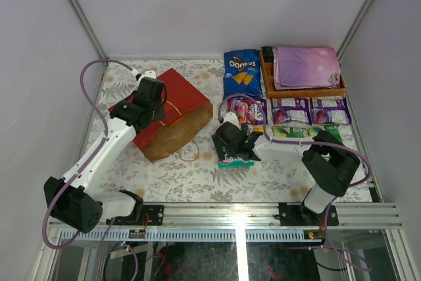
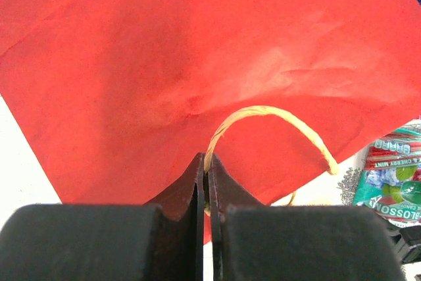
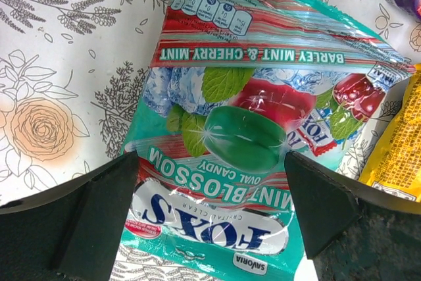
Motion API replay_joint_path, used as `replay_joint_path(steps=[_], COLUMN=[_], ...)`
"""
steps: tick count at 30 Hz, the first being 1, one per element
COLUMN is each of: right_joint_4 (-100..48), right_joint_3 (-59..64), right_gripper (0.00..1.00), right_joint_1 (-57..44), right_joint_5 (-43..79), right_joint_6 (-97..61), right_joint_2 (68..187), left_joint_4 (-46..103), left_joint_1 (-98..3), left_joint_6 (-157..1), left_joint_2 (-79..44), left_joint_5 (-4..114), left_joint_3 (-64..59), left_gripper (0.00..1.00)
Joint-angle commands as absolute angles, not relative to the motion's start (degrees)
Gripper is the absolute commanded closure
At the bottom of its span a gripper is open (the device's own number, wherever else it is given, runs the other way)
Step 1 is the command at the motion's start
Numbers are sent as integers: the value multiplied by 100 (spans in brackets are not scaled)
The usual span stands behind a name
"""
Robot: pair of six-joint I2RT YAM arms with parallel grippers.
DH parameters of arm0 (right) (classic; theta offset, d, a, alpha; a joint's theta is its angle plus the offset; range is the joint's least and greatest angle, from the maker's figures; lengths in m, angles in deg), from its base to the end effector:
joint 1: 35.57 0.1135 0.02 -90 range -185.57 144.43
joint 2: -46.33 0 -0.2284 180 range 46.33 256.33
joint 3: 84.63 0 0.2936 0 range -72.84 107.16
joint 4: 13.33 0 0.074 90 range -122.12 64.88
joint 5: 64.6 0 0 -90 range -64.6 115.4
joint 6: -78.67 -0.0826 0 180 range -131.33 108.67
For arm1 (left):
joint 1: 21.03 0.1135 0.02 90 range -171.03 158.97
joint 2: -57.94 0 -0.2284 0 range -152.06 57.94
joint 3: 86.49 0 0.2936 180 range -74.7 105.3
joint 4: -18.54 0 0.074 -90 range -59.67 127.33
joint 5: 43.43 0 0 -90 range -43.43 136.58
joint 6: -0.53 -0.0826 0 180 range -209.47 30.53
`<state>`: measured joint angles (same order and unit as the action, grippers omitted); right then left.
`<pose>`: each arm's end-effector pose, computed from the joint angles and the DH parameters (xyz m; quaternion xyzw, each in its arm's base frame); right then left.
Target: Take the snacks out of the paper bag
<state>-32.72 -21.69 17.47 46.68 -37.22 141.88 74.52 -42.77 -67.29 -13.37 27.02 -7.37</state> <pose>0.2538 0.2875 0.0636 -0.1597 0.9174 0.0686 0.3580 0.3251 -0.0999 0.2566 -0.0641 0.9203 0.0155 0.3856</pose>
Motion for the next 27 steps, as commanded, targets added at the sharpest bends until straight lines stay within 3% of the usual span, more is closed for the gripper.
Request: replay_joint_path(steps=[1,5,8,16,22,27], right_joint_4=[-3778,-3765,-2888,16,2047,2460], right_joint_3=[-2007,-1667,-1664,-1304,-1374,-1009], right_gripper=[1,0,1,2,6,7], right_joint_1=[1693,1700,1700,1720,1766,1939], right_joint_5=[4351,4014,3275,2497,3024,3916], right_joint_6=[-3626,-3613,-3936,-5864,-7310,-8027], right_joint_2=[13829,12954,12689,14491,15638,16365], left_joint_4=[7369,7477,7479,7534,7571,7572], left_joint_1=[-4214,-4204,-4189,-4125,-4127,-4124], left_joint_6=[-6722,-6670,-6616,-6486,-6456,-6466], left_joint_2=[-1422,-1453,-1421,-1439,-1513,-1548], left_joint_5=[2431,2390,2437,2817,3159,3373], left_joint_3=[-704,-542,-503,-281,-120,-185], left_gripper=[100,100,100,100,100,100])
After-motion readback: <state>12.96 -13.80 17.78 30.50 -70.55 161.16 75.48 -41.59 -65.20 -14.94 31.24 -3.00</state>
